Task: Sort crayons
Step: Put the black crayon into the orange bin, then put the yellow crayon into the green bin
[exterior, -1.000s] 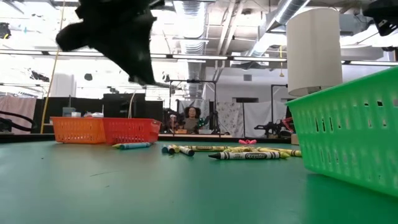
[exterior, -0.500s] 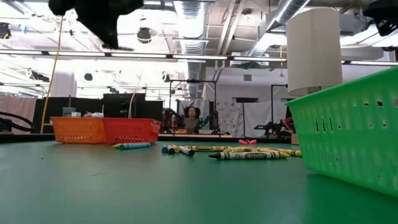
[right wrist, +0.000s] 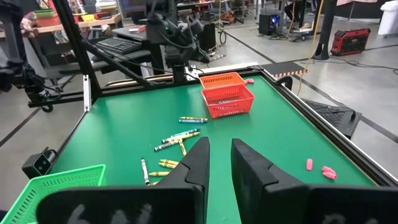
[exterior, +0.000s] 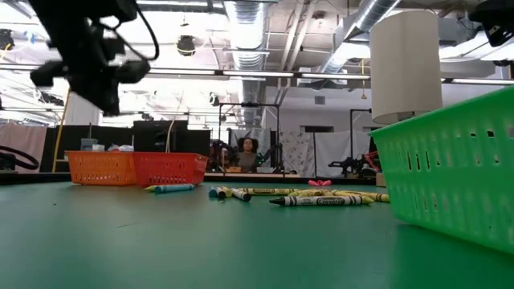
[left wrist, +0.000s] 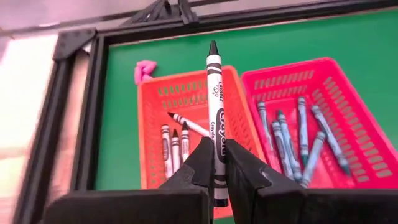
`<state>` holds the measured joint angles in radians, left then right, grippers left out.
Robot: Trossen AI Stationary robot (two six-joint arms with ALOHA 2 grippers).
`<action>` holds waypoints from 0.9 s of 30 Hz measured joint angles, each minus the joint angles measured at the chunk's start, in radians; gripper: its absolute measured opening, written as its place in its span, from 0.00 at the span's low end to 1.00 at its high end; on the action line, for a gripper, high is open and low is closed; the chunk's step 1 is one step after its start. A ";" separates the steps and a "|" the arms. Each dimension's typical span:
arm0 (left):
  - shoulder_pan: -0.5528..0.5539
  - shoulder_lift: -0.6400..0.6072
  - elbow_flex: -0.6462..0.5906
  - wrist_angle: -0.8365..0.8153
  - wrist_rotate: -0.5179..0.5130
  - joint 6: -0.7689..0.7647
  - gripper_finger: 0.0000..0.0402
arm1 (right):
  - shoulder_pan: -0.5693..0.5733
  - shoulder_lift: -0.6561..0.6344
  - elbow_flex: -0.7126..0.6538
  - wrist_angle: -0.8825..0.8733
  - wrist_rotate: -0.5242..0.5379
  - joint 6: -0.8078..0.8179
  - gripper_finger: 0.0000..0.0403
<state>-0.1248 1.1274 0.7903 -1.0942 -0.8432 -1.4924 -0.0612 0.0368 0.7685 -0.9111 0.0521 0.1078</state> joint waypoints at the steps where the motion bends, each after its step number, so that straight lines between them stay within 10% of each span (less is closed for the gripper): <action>1: 0.016 -0.017 -0.033 0.042 -0.002 0.012 0.02 | 0.000 0.000 0.000 0.000 0.000 0.000 0.17; 16: 0.184 -0.030 -0.285 0.491 0.045 0.204 0.05 | 0.000 0.000 0.000 0.000 0.002 0.000 0.17; 27: 0.205 -0.030 -0.285 0.511 0.049 0.280 0.34 | 0.000 0.000 0.000 0.000 0.002 0.000 0.17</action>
<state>0.0807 1.0977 0.5049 -0.5832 -0.7938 -1.2124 -0.0612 0.0368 0.7685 -0.9111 0.0540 0.1081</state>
